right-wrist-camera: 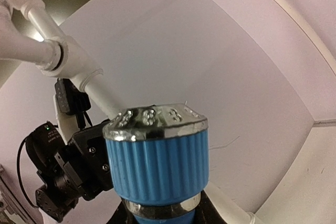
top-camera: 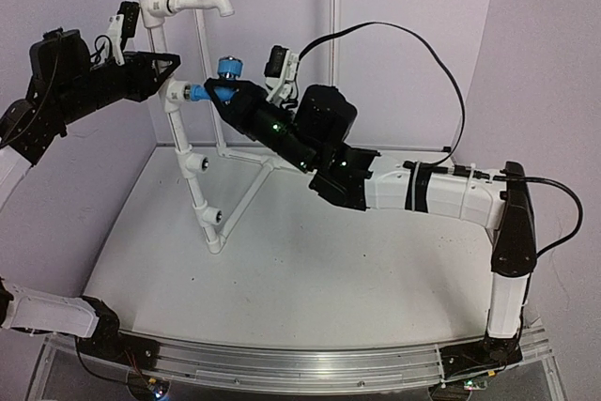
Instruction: Install the water faucets
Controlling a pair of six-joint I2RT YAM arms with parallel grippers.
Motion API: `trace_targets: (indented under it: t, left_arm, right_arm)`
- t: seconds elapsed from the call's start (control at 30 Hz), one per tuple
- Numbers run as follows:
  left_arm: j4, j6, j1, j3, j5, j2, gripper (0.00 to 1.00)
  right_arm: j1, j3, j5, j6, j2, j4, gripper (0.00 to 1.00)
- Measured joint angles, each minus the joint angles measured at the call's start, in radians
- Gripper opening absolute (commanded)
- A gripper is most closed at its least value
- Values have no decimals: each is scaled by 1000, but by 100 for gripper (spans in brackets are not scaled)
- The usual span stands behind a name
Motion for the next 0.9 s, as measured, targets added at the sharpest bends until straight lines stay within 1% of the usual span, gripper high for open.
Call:
trace_targets:
  t: [0.27,0.5,0.9]
  left_arm:
    - [35,31,-36,-17,-53,6,0]
    - [88,68,-51,-53,-61,4,0]
    - [175,103,-60,-122,-70,-18,0]
  right_arm:
    - [0,18,23,259,-39,-144,0]
    - [-4,23,18,475,-65,-229,0]
    - [-12,56,-7,727,-79,-334,0]
